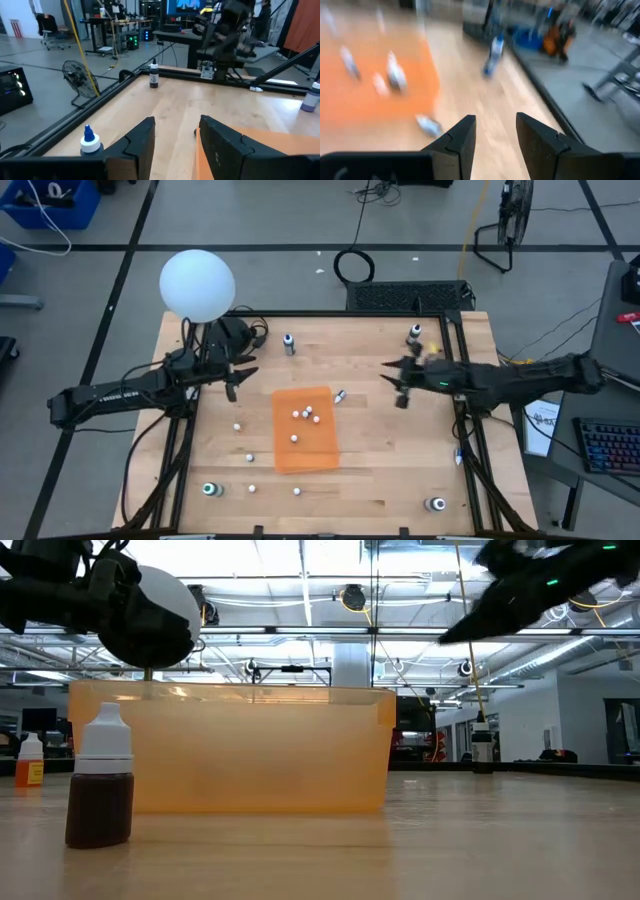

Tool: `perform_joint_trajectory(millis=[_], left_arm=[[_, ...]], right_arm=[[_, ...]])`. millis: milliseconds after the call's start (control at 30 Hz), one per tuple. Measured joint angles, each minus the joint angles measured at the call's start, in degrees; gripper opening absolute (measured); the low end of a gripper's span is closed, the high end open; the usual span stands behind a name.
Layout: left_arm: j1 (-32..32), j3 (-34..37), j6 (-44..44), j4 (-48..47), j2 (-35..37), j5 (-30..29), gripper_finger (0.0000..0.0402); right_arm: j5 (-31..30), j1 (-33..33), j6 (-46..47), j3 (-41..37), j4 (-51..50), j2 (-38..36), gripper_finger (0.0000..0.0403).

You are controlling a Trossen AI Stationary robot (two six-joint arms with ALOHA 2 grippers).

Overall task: Pick & Place food coloring
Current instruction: Put the small black food coloring bottle into the orange bin

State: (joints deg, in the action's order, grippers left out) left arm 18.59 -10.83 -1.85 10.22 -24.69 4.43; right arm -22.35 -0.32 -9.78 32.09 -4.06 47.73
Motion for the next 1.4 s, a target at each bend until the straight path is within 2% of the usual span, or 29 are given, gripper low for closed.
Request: perform_joint_trajectory(millis=[100,233,367,567,867,1167,1400], left_arm=[[0.0,0.0,0.0,0.0,0.0,0.0,0.0159],[0.0,0.0,0.0,0.3,0.0,0.0,0.0159],[0.0,0.0,0.1,0.3,0.0,0.0,0.0159],[0.0,0.0,0.1,0.3,0.0,0.0,0.0159],[0.0,0.0,0.1,0.3,0.0,0.0,0.0159],[0.0,0.0,0.1,0.3,0.0,0.0,0.0159],[0.0,0.0,0.1,0.3,0.0,0.0,0.0159]], right_arm=[[0.1,-3.6,-4.5,5.6,-1.1,12.1,0.0130],[4.0,-6.8,-9.3,9.4,-1.5,26.2,0.0144],[4.9,-6.6,-9.7,13.2,-0.1,34.9,0.0181],[12.0,-5.0,-10.5,17.6,1.2,44.6,0.0230],[19.7,-5.2,-11.5,21.8,2.3,52.9,0.0225],[19.7,-6.8,-12.3,22.9,2.8,56.8,0.0225],[19.7,-6.3,-12.1,22.8,1.2,55.9,0.0182]])
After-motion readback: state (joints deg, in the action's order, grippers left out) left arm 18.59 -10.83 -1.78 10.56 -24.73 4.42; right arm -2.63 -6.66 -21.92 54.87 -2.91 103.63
